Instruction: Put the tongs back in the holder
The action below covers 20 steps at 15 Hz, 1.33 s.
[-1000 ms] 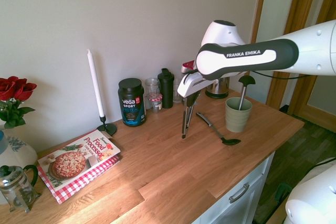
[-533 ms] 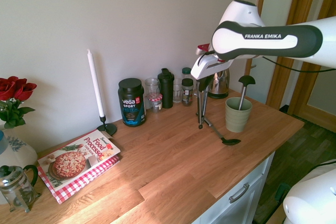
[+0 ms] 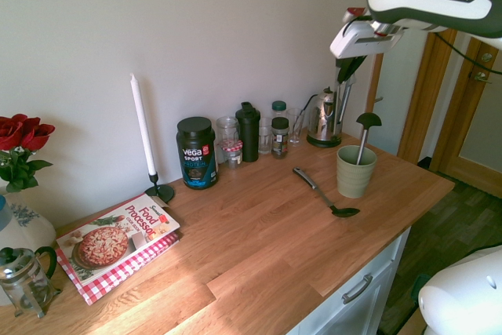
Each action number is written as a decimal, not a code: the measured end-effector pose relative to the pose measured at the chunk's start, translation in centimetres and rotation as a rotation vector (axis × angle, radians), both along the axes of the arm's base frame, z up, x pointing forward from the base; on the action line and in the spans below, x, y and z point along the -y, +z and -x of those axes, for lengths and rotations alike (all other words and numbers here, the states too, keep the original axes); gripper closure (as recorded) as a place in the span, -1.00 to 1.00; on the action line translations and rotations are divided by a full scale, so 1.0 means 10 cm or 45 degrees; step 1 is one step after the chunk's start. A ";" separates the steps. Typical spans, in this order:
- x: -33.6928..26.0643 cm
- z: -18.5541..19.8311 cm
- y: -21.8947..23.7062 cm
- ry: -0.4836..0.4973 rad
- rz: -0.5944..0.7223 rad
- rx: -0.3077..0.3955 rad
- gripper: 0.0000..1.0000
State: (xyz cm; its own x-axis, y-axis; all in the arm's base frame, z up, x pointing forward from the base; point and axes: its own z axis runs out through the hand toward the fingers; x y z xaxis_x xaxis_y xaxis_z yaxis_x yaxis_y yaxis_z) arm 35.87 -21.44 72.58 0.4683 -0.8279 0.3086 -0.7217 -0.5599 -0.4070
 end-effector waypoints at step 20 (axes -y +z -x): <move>0.40 -0.30 -2.08 -0.091 -0.107 -0.210 -1.00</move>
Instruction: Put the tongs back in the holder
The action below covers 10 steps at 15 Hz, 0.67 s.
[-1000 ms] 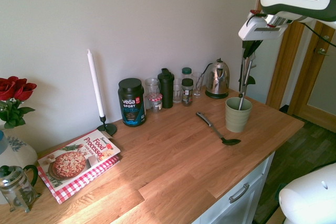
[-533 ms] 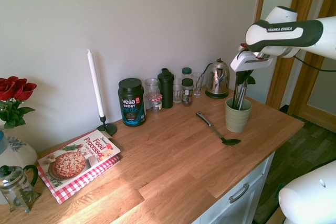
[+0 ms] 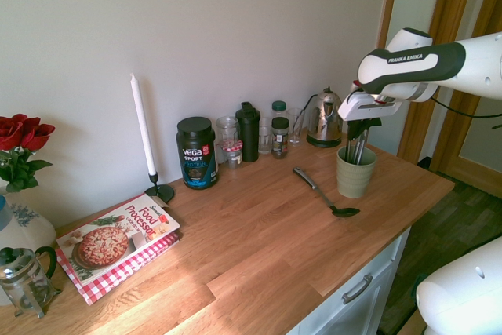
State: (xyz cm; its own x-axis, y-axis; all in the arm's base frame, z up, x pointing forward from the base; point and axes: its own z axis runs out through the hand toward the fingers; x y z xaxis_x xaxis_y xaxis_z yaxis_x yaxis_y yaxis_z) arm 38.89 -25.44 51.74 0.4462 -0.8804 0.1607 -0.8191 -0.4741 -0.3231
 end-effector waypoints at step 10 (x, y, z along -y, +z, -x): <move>-1.37 0.38 0.95 0.268 -0.019 -0.158 -1.00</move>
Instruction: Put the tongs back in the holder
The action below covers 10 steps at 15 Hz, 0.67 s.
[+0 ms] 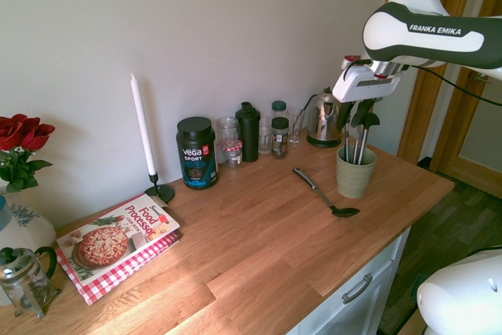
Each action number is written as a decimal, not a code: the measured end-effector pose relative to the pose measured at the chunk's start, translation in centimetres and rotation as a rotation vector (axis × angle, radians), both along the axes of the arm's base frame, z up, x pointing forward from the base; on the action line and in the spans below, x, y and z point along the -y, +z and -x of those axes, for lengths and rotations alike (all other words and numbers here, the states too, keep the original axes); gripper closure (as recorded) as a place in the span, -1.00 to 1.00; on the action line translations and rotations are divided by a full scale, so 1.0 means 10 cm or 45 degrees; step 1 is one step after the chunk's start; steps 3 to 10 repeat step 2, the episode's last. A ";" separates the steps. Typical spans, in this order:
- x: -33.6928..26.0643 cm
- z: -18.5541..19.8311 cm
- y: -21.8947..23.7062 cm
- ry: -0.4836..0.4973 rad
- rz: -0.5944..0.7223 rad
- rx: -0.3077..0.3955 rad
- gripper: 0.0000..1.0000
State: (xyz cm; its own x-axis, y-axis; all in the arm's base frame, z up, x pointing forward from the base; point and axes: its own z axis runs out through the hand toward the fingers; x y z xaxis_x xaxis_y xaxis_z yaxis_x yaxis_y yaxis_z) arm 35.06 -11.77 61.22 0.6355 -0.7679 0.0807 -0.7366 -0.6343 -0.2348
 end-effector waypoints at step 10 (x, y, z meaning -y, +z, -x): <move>-0.54 -0.09 -0.42 0.105 0.023 -0.144 -1.00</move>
